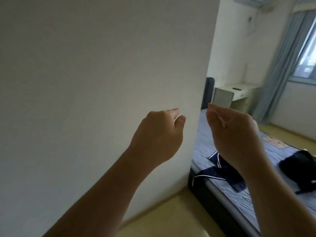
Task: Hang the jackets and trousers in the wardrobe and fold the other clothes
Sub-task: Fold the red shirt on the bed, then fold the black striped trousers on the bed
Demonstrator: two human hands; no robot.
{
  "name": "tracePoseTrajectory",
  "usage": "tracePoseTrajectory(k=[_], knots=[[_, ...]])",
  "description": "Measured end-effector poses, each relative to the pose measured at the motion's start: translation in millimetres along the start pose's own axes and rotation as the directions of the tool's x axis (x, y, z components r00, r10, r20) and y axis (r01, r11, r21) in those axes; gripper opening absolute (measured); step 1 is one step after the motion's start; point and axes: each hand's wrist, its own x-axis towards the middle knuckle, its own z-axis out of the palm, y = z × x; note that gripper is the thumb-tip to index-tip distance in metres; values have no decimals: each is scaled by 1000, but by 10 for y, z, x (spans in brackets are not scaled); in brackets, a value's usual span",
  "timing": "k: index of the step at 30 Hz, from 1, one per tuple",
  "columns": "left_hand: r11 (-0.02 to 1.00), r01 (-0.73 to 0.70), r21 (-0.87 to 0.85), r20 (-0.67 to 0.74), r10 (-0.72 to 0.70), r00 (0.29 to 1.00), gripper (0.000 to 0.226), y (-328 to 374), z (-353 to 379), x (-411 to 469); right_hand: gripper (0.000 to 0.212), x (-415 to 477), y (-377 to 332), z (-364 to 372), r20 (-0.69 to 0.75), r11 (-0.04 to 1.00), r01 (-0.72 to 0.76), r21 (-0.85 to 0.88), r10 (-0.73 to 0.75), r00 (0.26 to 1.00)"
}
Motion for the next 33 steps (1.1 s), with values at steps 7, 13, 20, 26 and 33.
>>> tracePoseTrajectory(k=[7, 13, 20, 26, 33], knots=[[974, -123, -190, 258, 171, 951, 42, 33, 1290, 923, 30, 425, 984, -38, -177, 955, -239, -174, 208, 962], [937, -145, -318, 368, 263, 892, 43, 282, 2220, 1466, 34, 707, 1713, -142, -247, 896, -384, -225, 328, 912], [909, -188, -372, 364, 329, 871, 43, 778, 3089, 2184, 32, 1299, 2694, -373, -331, 889, -413, -197, 336, 882], [919, -185, -349, 363, 315, 877, 44, 1235, 3679, 2894, 31, 1977, 3375, -696, -336, 898, -408, -167, 337, 879], [925, -176, -338, 371, 302, 878, 44, 1491, 4239, 3451, 34, 2583, 3966, -769, -269, 914, -387, -121, 345, 899]])
